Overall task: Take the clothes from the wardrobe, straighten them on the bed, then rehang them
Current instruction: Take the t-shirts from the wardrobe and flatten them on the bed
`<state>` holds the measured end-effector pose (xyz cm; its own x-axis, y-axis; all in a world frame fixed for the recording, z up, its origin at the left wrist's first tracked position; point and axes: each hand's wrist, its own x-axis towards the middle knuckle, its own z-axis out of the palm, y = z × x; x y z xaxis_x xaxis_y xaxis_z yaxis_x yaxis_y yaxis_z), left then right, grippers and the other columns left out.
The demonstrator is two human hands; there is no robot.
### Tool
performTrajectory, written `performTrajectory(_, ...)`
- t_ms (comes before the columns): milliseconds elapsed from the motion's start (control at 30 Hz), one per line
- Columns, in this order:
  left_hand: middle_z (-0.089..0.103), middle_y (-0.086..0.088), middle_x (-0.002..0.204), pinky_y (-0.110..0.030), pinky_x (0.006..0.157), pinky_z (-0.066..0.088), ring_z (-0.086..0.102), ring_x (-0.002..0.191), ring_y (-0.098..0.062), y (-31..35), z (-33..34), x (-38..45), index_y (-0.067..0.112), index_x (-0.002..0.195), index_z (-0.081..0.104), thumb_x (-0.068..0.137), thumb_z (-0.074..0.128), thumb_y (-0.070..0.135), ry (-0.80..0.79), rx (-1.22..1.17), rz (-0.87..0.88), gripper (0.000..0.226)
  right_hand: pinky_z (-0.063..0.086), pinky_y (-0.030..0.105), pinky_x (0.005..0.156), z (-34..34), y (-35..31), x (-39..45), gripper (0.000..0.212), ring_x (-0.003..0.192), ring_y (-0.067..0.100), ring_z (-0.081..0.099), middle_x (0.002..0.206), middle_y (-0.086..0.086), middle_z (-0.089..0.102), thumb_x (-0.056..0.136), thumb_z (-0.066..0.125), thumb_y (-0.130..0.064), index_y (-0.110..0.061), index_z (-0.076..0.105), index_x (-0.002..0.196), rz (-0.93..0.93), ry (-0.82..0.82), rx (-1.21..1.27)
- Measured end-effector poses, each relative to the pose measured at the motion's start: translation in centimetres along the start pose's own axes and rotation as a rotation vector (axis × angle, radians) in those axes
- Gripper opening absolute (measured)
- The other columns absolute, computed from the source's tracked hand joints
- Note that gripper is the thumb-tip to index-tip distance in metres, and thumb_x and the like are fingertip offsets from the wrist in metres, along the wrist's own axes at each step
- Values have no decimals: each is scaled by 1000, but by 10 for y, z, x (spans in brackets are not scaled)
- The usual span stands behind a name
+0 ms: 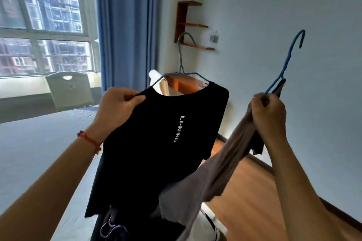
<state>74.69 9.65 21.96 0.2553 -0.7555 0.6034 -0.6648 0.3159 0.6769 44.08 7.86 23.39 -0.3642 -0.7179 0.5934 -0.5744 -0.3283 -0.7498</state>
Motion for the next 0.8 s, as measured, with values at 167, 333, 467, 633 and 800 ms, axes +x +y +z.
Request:
performTrajectory(167,74,-10,79,-26,75,41,63,75,-18,-34,19,-39,7,81,75,81,66,20,-25,56,-147,16,37,6,45,5,31,-2,20,58,5,53,69,5,53,94,47,-21,-5,55,88,0,-162,-14)
performTrajectory(333,75,-11,82,-30,75,45,66,82,-23,-81,72,-66,8,78,75,81,65,22,-143,134,-312,17,38,6,46,23,64,-6,22,58,6,47,62,-2,49,93,47,-16,-3,52,77,-27,-297,-56)
performTrajectory(467,73,-14,79,-34,73,46,66,84,-30,-129,115,-81,8,74,73,82,63,24,-197,177,-448,20,38,12,50,41,94,-14,16,62,12,50,68,2,54,93,48,-14,-3,55,82,-29,-457,-112)
performTrajectory(633,71,-20,84,-34,66,40,65,88,-35,-189,166,-98,6,69,67,84,59,24,-297,249,-606,24,38,7,52,58,133,-13,11,64,10,52,70,-6,55,93,46,-11,-11,57,91,13,-539,-189)
performTrajectory(800,70,-19,104,-38,83,47,62,101,-36,-220,212,-107,5,94,70,84,59,17,-415,296,-676,19,39,27,70,68,166,-7,18,92,33,60,99,14,67,93,45,-10,-4,60,101,66,-529,-285)
